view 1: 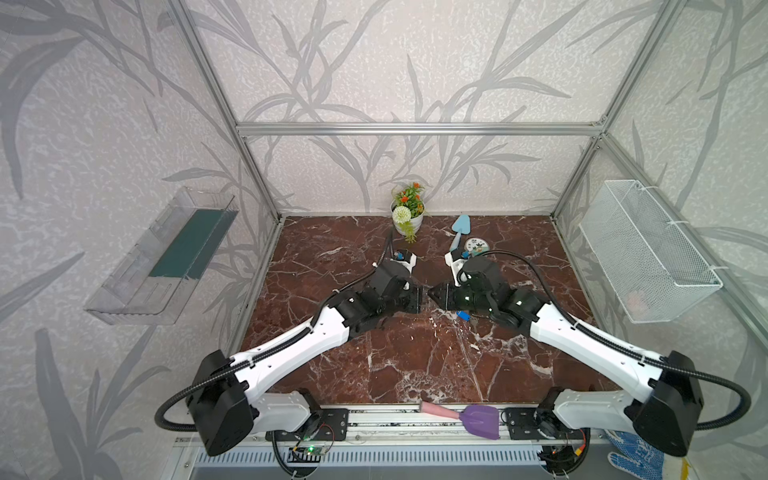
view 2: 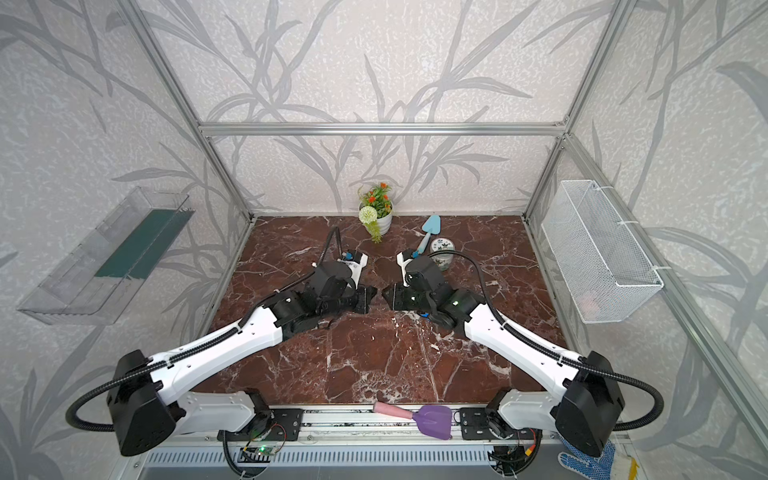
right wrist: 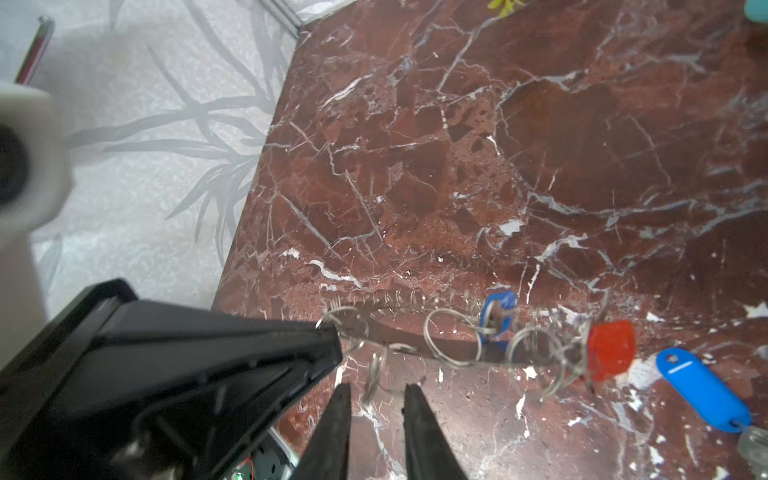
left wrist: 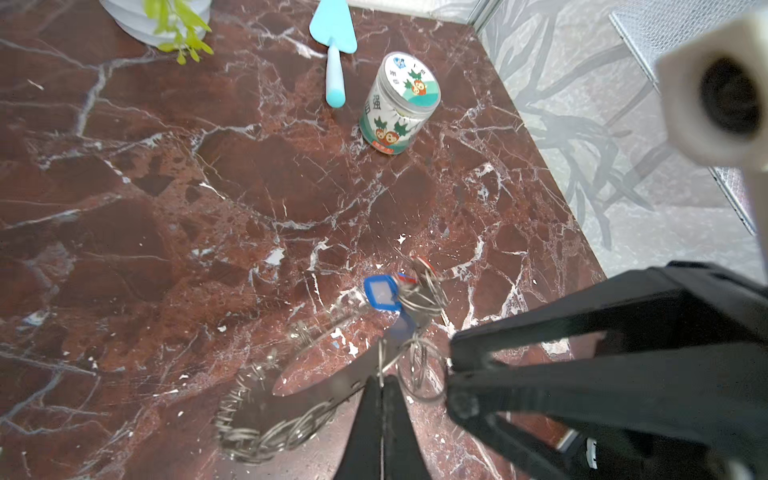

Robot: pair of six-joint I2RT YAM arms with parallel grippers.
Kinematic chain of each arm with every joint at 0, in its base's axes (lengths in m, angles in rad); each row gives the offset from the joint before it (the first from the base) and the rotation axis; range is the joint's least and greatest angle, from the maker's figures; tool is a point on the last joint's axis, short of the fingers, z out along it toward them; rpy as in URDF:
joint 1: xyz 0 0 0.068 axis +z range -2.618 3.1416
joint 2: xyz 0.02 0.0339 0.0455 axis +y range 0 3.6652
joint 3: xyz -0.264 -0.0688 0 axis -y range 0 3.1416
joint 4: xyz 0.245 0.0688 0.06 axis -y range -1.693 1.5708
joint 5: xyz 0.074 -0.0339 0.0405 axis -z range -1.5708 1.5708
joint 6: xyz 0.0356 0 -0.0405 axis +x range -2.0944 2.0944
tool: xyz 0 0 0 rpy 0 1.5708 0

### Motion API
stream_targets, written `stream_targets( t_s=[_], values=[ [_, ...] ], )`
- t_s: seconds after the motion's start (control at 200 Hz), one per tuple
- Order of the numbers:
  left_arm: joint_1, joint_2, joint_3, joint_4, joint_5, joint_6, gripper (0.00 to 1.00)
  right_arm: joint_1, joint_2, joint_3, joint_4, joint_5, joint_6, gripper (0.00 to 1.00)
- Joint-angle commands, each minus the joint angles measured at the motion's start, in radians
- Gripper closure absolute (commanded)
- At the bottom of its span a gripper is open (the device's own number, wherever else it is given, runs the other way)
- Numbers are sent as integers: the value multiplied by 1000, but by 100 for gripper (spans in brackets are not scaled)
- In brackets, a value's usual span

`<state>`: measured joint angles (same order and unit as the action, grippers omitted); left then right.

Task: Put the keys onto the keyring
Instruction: 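Lift the steel ring plate off the table with both grippers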

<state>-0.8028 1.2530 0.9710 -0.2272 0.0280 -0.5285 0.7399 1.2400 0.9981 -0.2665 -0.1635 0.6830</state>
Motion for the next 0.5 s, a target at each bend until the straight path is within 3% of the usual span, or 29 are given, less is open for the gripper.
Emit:
stream_targets(
  t_s=[0.0,0.25,0.495],
  values=[
    [5,-76,-70,210,-40,100,100,-54,-91,-12,13,-87,-125,57],
    [4,-211,-262,526,-20,204,100,-232,-148,4,21,-283,-183,54],
    [5,-285,-332,694,31,189,100,-249,-130,10,117,-415,-247,51]
  ],
)
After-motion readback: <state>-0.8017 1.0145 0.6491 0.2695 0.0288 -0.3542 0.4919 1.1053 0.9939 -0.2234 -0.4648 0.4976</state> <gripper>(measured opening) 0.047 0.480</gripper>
